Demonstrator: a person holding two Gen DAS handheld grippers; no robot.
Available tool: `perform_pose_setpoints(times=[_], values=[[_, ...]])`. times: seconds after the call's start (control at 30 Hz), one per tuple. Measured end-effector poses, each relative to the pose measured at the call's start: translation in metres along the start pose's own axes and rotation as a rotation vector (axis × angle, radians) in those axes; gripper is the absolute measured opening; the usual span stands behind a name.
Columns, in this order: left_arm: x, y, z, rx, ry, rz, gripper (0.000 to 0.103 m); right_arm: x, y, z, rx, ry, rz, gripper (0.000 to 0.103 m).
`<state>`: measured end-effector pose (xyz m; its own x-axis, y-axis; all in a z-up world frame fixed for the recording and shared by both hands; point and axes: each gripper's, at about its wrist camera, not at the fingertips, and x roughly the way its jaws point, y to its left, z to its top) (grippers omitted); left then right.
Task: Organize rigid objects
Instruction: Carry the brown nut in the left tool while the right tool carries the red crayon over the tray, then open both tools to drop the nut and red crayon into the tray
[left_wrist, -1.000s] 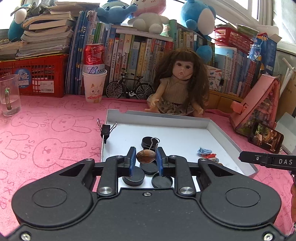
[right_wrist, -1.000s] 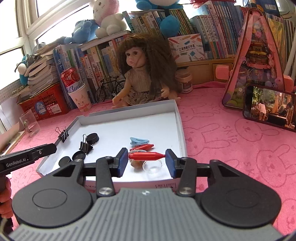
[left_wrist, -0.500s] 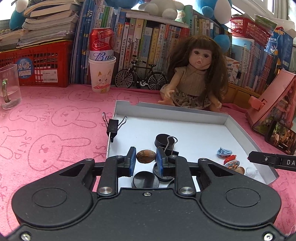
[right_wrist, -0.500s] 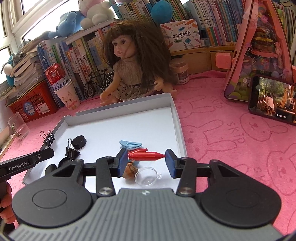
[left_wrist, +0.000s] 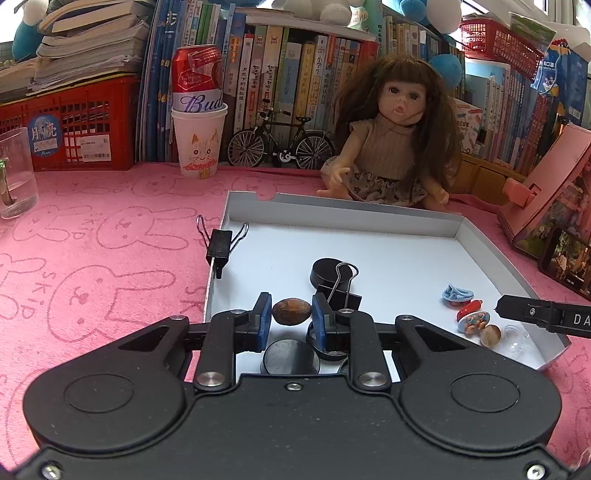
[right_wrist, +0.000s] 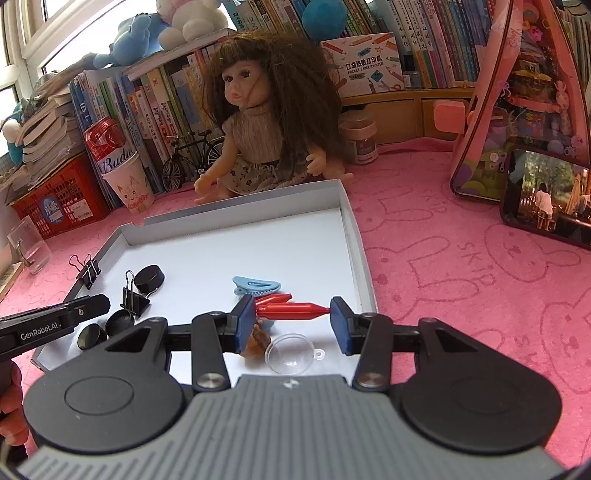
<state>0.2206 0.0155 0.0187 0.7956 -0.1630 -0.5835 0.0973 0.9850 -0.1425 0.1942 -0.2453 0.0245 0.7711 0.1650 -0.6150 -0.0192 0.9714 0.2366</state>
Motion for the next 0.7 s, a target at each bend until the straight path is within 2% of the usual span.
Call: perform_pose_setpoints(times=[0.53,0.63,0.67,0.7], values=[[0.0057,-0.0062,-0.0037,0.037,0.002,0.011,0.022,0.0063,0.0047,-0.0053,-0.035,-0.007,-0.017,0.052],[0.0037,-0.0071,-0.0036,0.03,0.002,-0.003,0.033,0.0059,0.0048,-0.0056,-0.034,-0.009,-0.014,0.053],[0.0026,-0.0077,-0.0033,0.029,-0.002,-0.004,0.04,0.0056,0.0047,-0.0056,-0.031,-0.01,-0.012,0.056],[0.0007,-0.0086,-0.0032,0.034,-0.009,-0.002,0.043,0.0052,0.0046,-0.0058,-0.029,-0.011,-0.009,0.059]])
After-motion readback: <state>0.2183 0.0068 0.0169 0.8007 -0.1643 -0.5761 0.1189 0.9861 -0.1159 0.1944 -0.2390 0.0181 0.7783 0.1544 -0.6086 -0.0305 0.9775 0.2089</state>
